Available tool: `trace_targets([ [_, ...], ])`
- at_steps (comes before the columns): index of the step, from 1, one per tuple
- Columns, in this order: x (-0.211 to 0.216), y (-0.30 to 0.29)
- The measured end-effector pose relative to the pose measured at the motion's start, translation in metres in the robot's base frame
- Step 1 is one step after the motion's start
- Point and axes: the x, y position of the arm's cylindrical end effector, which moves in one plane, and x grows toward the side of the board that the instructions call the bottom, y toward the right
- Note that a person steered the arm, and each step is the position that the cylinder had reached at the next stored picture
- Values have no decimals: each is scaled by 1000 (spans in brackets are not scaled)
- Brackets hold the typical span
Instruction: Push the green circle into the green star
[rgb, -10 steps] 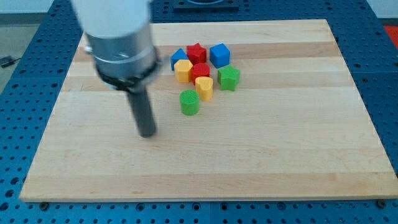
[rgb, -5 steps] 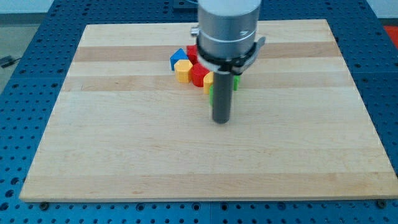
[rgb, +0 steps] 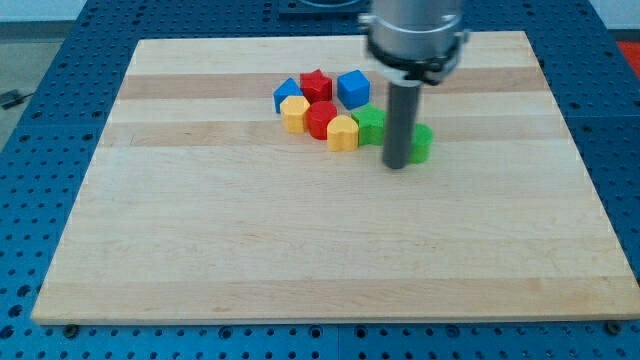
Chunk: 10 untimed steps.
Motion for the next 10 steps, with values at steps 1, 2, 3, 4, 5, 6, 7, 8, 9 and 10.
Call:
trace_targets([
  [1, 14, 8],
  [2, 13, 47],
  [3, -7, 58],
  [4, -8, 32],
  [5, -9, 27],
  [6, -20, 25],
  [7, -46, 14],
  [8, -69, 10],
  [9, -67, 11],
  [10, 13, 24],
])
